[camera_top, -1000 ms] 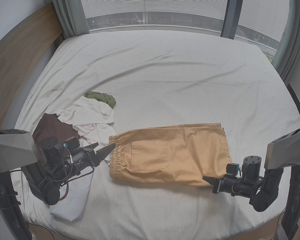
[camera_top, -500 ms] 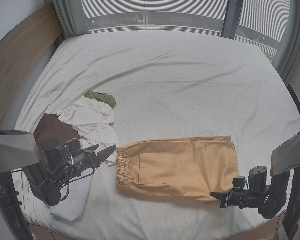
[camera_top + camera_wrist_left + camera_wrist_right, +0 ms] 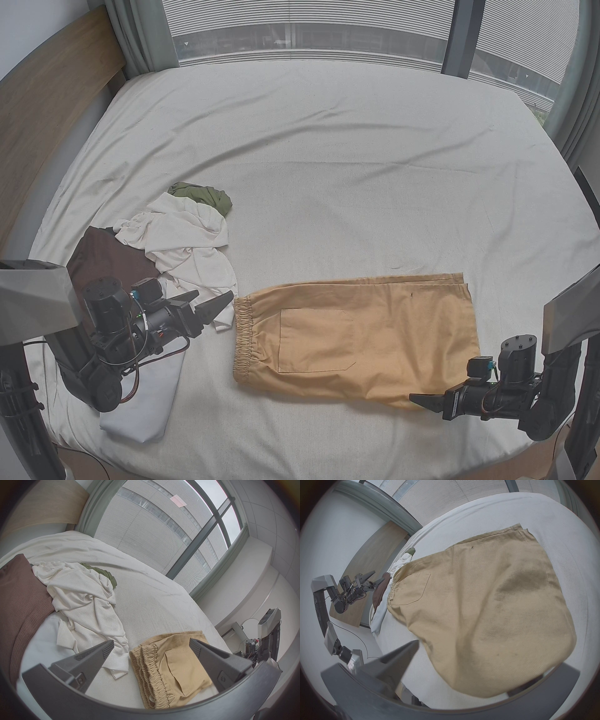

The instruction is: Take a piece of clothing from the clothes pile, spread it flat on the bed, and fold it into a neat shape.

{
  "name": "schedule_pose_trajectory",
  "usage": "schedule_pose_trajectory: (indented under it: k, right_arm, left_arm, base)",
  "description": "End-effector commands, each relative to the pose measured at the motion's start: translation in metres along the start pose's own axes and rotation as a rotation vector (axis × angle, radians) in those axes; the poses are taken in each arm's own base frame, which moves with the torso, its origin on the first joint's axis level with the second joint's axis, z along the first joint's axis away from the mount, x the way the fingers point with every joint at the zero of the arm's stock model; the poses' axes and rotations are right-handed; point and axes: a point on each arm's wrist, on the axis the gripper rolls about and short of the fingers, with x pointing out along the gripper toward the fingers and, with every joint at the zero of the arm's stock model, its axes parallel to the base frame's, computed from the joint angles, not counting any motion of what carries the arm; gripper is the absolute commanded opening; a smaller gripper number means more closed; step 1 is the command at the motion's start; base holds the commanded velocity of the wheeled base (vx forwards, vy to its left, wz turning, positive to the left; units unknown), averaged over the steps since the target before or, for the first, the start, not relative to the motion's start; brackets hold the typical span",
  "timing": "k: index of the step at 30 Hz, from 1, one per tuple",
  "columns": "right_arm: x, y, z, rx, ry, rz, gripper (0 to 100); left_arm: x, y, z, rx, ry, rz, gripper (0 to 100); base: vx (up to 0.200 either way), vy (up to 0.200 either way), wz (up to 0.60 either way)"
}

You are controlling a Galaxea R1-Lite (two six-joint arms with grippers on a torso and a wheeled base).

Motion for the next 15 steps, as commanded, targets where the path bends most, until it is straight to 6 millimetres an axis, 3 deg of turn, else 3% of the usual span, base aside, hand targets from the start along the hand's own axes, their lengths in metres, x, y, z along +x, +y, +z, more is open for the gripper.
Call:
schedule_pose_trajectory:
  k: [1, 8, 15]
  right_arm:
    - [-0.01, 0.006, 0.001, -0.006, -0.002, 0.011, 100]
    - [-0.024, 0.036, 0.013, -0.091, -0.072, 0.11, 100]
    - [-0.044, 0.052, 0.021, -0.124, -0.123, 0.157, 100]
  left_arm:
    - [0.0, -0.002, -0.001, 0.002, 0.003, -0.007, 100]
    - [0.0, -0.002, 0.0, 0.002, -0.001, -0.008, 100]
    - [0.001, -0.002, -0.001, 0.001, 0.002, -0.007, 100]
  base:
    - [0.0, 0.0, 0.0]
    - [0.0, 0.0, 0.0]
    - [0.0, 0.0, 0.0]
